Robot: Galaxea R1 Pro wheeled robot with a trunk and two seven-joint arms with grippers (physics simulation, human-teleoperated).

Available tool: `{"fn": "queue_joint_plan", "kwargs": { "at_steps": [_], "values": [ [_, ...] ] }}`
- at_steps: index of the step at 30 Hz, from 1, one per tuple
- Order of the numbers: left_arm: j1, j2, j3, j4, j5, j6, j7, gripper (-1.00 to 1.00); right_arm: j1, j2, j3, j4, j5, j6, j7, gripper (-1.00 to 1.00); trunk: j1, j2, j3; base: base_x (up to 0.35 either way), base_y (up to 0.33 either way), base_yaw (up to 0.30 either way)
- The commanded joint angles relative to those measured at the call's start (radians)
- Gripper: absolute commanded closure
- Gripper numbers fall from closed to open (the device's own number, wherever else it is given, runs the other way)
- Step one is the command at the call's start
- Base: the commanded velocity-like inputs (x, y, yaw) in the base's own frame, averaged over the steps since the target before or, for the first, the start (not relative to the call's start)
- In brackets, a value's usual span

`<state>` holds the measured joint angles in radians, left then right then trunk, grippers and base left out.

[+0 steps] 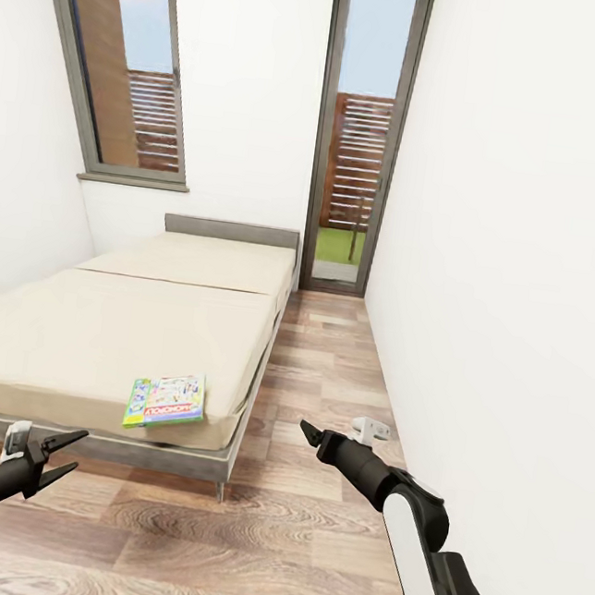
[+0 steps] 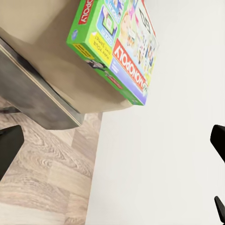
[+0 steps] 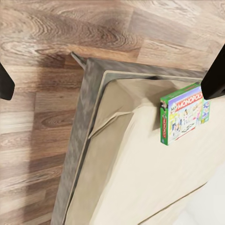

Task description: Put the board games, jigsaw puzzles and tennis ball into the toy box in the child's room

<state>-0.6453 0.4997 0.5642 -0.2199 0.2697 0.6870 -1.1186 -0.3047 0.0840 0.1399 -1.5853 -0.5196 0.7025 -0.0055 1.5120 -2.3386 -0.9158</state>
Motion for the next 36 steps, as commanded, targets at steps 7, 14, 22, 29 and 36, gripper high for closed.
{"fn": "queue_joint_plan", "kwargs": {
  "at_steps": [7, 14, 22, 29, 36],
  "values": [
    [-0.001, 0.000, -0.001, 0.001, 0.005, 0.007, -0.001, -1.00, -0.001, 0.000, 0.000, -0.001, -0.002, 0.005, -0.001, -1.00, 0.000, 0.000, -0.001, 0.015, 0.000, 0.000],
    [-0.001, 0.000, -0.002, 0.001, 0.005, 0.007, 0.000, -1.00, -0.001, 0.000, 0.000, -0.001, -0.002, 0.005, -0.001, -1.00, 0.000, 0.000, -0.001, 0.178, 0.055, 0.000],
    [-0.001, 0.000, -0.001, 0.001, 0.005, 0.007, 0.000, -1.00, -0.001, 0.000, 0.000, -0.001, -0.002, 0.005, -0.001, -1.00, 0.000, 0.000, -0.001, 0.045, 0.015, 0.000],
    [-0.001, 0.000, -0.001, 0.001, 0.005, 0.008, -0.001, -1.00, -0.001, 0.000, 0.000, -0.001, -0.002, 0.005, -0.001, -1.00, 0.015, -0.028, -0.014, 0.004, 0.001, 0.000],
    [-0.001, 0.000, -0.001, 0.001, 0.005, 0.008, -0.001, -1.00, -0.001, 0.000, -0.001, -0.001, -0.002, 0.005, -0.001, -1.00, 0.042, -0.077, -0.035, 0.000, 0.000, 0.000]
  ]
}}
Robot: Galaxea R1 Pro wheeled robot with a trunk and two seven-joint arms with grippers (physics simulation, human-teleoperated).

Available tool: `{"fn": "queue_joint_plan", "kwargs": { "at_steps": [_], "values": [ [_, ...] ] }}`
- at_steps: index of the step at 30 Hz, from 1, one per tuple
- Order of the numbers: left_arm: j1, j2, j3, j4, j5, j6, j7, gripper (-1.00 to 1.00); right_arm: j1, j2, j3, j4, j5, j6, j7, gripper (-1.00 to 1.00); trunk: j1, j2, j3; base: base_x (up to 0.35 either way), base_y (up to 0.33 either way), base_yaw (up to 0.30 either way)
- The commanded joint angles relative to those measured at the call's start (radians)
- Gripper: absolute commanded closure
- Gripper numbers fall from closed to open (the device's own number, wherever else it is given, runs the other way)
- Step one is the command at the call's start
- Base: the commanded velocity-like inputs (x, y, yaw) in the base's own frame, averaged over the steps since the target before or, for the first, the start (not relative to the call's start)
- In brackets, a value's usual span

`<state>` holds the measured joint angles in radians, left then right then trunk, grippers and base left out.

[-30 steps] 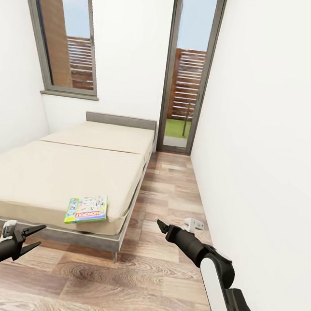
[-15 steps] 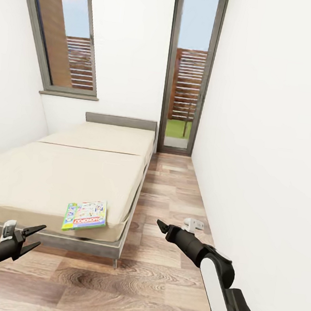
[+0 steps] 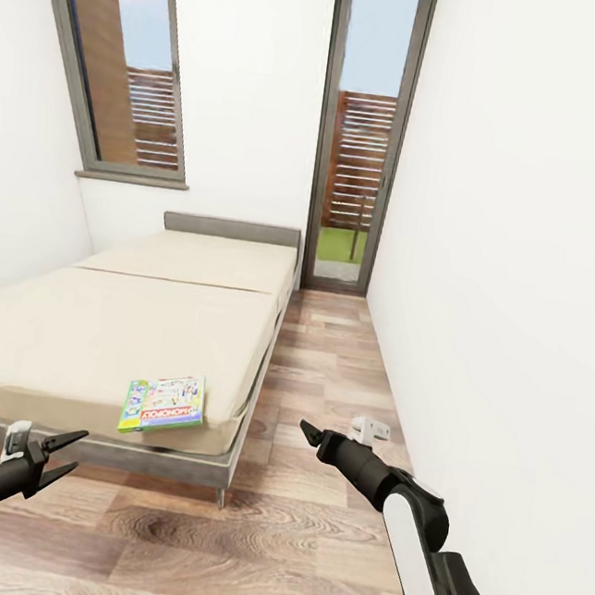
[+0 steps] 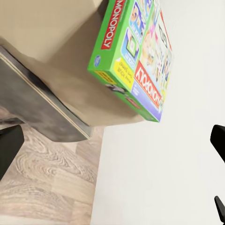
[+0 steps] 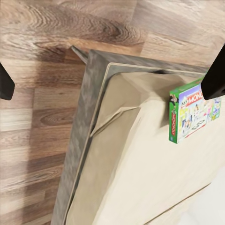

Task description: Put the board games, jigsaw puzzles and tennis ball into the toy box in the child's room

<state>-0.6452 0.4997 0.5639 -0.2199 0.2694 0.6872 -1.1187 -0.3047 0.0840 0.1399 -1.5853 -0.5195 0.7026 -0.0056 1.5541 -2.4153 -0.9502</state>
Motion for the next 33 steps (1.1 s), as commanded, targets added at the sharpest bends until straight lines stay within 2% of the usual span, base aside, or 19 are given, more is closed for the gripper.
{"fn": "queue_joint_plan", "kwargs": {
  "at_steps": [1, 8, 20, 33],
  "values": [
    [-0.001, 0.000, -0.001, 0.000, 0.005, 0.008, -0.001, -1.00, -0.001, 0.000, -0.001, -0.001, -0.002, 0.005, -0.001, -1.00, 0.004, -0.008, -0.004, 0.000, 0.000, 0.000],
    [-0.001, 0.000, -0.001, 0.000, 0.005, 0.008, -0.001, -1.00, -0.001, 0.000, 0.000, -0.001, -0.002, 0.005, -0.001, -1.00, 0.031, -0.057, -0.026, 0.000, 0.000, 0.000],
    [-0.001, 0.000, -0.001, 0.000, 0.005, 0.007, -0.001, -1.00, -0.001, 0.000, 0.000, -0.001, -0.002, 0.005, -0.001, -1.00, 0.031, -0.057, -0.026, 0.005, 0.000, 0.000],
    [-0.001, 0.000, -0.001, 0.000, 0.005, 0.006, -0.001, -1.00, -0.001, 0.000, 0.000, -0.001, -0.002, 0.005, -0.001, -1.00, 0.031, -0.057, -0.026, 0.137, 0.000, 0.000]
  ]
}}
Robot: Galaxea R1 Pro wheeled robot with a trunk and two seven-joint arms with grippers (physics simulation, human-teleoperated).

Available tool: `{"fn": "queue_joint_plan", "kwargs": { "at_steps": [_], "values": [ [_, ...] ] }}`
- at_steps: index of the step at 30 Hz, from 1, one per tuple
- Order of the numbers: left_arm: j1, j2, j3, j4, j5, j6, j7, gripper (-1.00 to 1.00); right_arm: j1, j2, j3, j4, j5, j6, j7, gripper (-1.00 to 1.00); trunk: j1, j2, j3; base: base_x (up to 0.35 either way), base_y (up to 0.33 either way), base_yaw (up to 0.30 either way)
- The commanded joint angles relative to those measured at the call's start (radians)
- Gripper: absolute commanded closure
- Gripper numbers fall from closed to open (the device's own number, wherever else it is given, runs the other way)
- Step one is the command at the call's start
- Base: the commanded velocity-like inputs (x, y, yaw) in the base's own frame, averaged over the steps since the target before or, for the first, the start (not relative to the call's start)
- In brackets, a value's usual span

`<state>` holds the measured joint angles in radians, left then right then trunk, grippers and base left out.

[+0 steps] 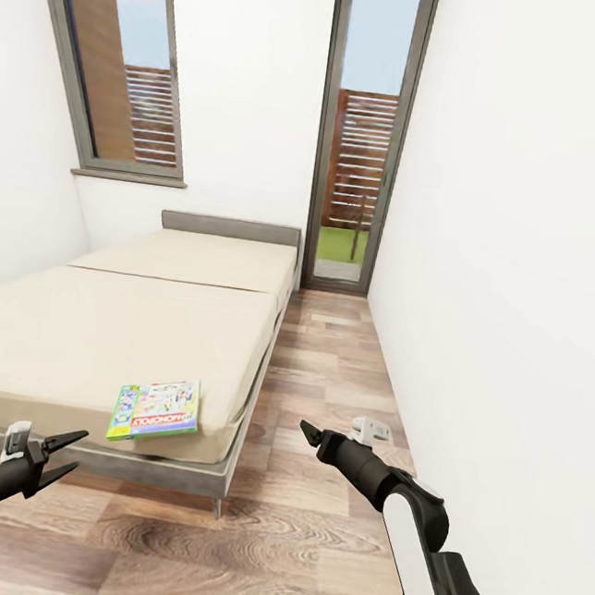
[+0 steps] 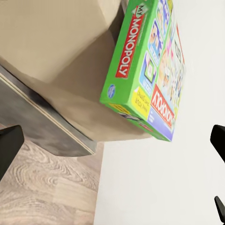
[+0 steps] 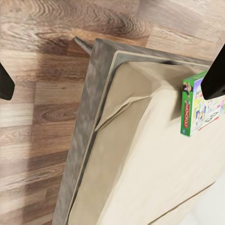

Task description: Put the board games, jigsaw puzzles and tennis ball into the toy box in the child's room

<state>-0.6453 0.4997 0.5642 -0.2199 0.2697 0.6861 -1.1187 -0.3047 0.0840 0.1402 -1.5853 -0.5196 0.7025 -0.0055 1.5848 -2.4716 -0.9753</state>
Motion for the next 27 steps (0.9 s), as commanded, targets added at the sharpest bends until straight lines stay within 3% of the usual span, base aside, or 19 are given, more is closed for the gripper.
{"fn": "queue_joint_plan", "kwargs": {
  "at_steps": [1, 21, 27],
  "values": [
    [-0.001, 0.000, -0.001, 0.001, 0.005, 0.007, -0.001, -1.00, -0.001, 0.000, -0.001, -0.001, -0.002, 0.005, -0.001, -1.00, 0.000, 0.000, -0.001, 0.027, 0.000, 0.000],
    [-0.001, 0.000, -0.001, 0.001, 0.005, 0.009, -0.001, -1.00, -0.001, 0.000, -0.001, -0.001, -0.002, 0.005, -0.001, -1.00, 0.000, 0.000, -0.001, 0.067, -0.006, 0.000],
    [-0.001, 0.000, -0.001, 0.001, 0.005, 0.009, -0.001, -1.00, -0.001, 0.000, -0.001, -0.001, -0.002, 0.005, -0.001, -1.00, 0.016, -0.029, -0.017, 0.001, 0.000, 0.000]
  ]
}}
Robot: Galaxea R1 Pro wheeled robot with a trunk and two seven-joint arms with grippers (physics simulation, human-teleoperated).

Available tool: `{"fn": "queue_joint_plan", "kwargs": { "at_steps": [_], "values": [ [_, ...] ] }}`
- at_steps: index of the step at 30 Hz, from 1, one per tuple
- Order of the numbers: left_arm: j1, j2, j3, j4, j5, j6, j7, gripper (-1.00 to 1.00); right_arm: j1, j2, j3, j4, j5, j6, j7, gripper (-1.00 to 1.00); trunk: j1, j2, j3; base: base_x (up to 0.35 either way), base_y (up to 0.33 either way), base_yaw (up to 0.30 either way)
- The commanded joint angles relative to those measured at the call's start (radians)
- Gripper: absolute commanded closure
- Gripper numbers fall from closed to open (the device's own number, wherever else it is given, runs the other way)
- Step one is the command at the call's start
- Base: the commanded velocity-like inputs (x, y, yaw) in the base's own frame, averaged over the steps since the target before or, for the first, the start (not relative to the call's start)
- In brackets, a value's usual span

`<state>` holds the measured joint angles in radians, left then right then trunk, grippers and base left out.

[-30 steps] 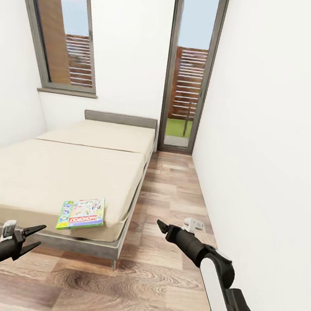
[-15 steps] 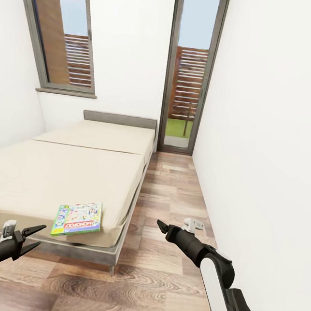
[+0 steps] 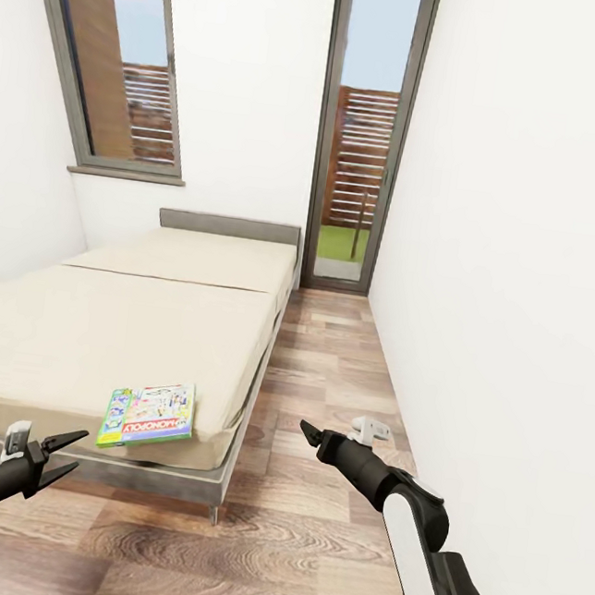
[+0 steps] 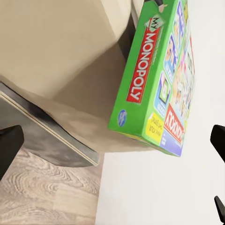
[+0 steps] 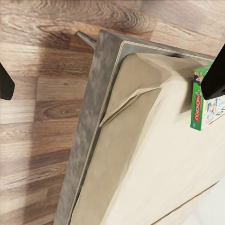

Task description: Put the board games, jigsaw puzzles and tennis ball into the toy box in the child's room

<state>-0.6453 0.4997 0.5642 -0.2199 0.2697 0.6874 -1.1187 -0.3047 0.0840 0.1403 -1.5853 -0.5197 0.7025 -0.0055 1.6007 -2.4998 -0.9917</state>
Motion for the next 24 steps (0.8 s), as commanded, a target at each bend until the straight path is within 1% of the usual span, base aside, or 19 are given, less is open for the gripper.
{"fn": "queue_joint_plan", "kwargs": {
  "at_steps": [1, 24],
  "values": [
    [0.000, 0.000, -0.001, 0.001, 0.005, 0.007, -0.001, -1.00, -0.001, 0.000, -0.001, -0.001, -0.002, 0.005, -0.001, -1.00, 0.000, 0.000, -0.001, 0.000, 0.000, 0.000],
    [0.000, -0.012, -0.008, 0.001, 0.003, 0.009, -0.001, -1.00, -0.001, 0.000, -0.001, -0.001, -0.002, 0.005, -0.001, -1.00, 0.000, 0.000, -0.001, 0.000, 0.000, 0.000]
  ]
}}
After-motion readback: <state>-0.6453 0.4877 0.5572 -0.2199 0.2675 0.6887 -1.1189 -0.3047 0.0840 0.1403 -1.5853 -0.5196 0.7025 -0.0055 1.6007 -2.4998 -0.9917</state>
